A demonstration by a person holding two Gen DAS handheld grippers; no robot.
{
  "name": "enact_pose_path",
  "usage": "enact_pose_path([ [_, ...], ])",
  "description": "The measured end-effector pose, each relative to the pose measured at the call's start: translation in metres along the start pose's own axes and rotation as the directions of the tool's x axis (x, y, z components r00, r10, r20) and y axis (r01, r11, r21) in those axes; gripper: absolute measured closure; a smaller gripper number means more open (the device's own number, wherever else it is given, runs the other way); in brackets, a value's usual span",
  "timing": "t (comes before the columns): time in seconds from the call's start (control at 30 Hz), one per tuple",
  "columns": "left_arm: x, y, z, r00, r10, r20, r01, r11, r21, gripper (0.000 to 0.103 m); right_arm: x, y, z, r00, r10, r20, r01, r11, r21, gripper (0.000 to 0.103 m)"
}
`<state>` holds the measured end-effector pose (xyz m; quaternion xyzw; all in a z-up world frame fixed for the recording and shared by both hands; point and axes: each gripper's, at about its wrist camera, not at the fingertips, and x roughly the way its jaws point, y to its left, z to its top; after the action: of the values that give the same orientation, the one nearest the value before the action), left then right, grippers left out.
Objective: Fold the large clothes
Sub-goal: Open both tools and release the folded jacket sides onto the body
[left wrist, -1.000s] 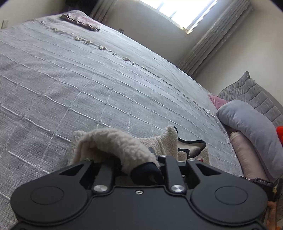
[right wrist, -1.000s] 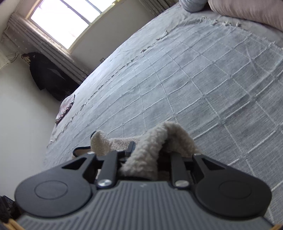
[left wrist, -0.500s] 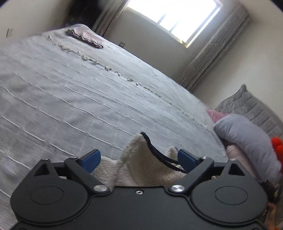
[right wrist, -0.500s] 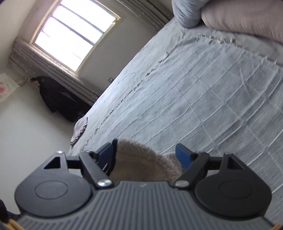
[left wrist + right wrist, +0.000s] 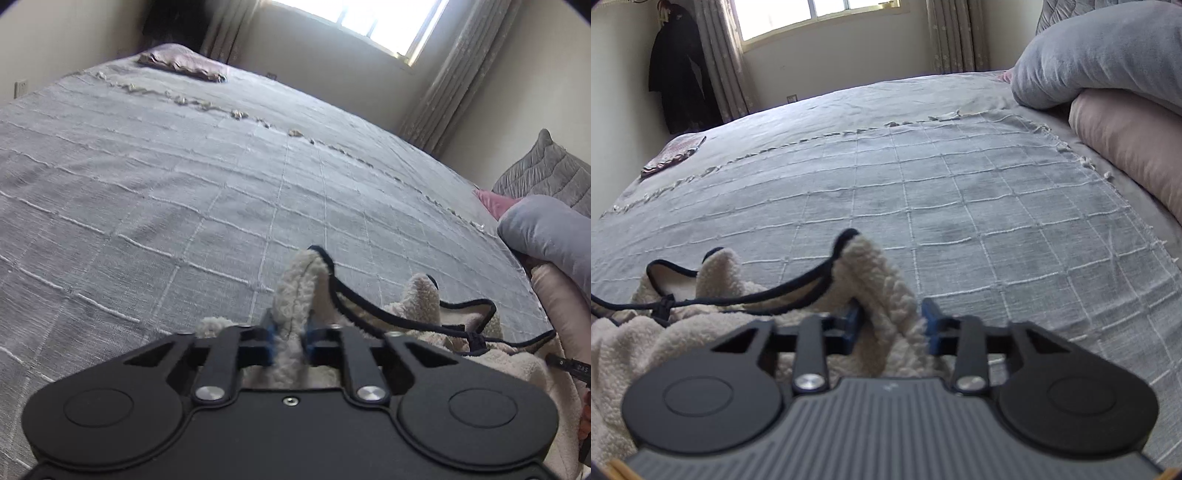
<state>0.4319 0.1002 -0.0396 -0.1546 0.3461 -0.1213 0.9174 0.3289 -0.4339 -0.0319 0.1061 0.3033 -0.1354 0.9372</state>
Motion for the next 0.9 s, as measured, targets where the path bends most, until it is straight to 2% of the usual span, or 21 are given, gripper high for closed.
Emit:
enact_pose_path([
  [0.03, -0.008, -0.002, -0.001, 0.998, 0.007, 0.066, -0.007, 1.000, -0.001, 0.091, -0.008, 0.000, 0.001, 0.998, -0.005, 0.068, 0.005, 1.000, 0.008, 0.090],
  [0.1, -0.026, -0.004, -0.001, 0.980, -0.006, 0.197, 0.011, 1.000, -0.021, 0.091, -0.019, -0.004, 0.006, 0.989, -0.007, 0.148, 0.000, 0.999, 0.049, 0.091],
  [0.17, -0.023, -0.005, -0.002, 0.968, 0.008, 0.251, -0.008, 1.000, -0.004, 0.091, -0.017, -0.008, 0.012, 0.986, -0.010, 0.169, -0.002, 0.998, 0.067, 0.091],
  [0.23, -0.004, -0.006, -0.005, 0.972, 0.047, 0.229, -0.053, 0.998, 0.020, 0.091, -0.004, -0.006, 0.012, 0.989, -0.026, 0.148, 0.018, 0.998, 0.059, 0.091],
  [0.3, 0.024, -0.004, -0.012, 0.979, 0.102, 0.174, -0.111, 0.993, 0.039, 0.090, 0.018, -0.001, 0.007, 0.993, -0.058, 0.100, 0.055, 0.998, 0.028, 0.091],
  [0.4, 0.052, 0.011, -0.015, 0.986, 0.141, 0.085, -0.140, 0.990, -0.020, 0.086, 0.053, -0.003, -0.009, 0.994, -0.105, -0.004, 0.105, 0.994, 0.024, 0.087],
  [0.43, 0.054, 0.012, -0.015, 0.987, 0.147, 0.068, -0.145, 0.989, -0.027, 0.083, 0.061, -0.006, -0.014, 0.993, -0.113, -0.041, 0.115, 0.993, 0.038, 0.081],
  [0.5, 0.053, 0.007, -0.014, 0.981, 0.185, 0.052, -0.185, 0.983, -0.002, 0.072, 0.063, -0.012, -0.014, 0.991, -0.115, -0.061, 0.120, 0.990, 0.075, 0.074],
  [0.57, 0.044, 0.002, -0.011, 0.975, 0.212, 0.067, -0.214, 0.977, 0.021, 0.056, 0.054, -0.012, -0.012, 0.989, -0.137, -0.055, 0.141, 0.986, 0.084, 0.052],
  [0.67, 0.016, -0.006, -0.006, 0.967, 0.207, 0.148, -0.217, 0.975, 0.055, 0.045, 0.027, -0.013, -0.006, 0.993, -0.116, 0.007, 0.116, 0.991, 0.060, 0.045],
  [0.77, -0.007, -0.023, -0.003, 0.960, 0.189, 0.207, -0.220, 0.966, 0.137, 0.043, 0.003, -0.003, 0.003, 0.992, -0.100, 0.070, 0.101, 0.995, -0.004, 0.043],
  [0.9, -0.013, -0.051, -0.003, 0.981, 0.089, 0.174, -0.125, 0.971, 0.206, 0.043, -0.013, 0.029, 0.006, 0.996, 0.053, 0.068, -0.050, 0.998, -0.039, 0.039],
])
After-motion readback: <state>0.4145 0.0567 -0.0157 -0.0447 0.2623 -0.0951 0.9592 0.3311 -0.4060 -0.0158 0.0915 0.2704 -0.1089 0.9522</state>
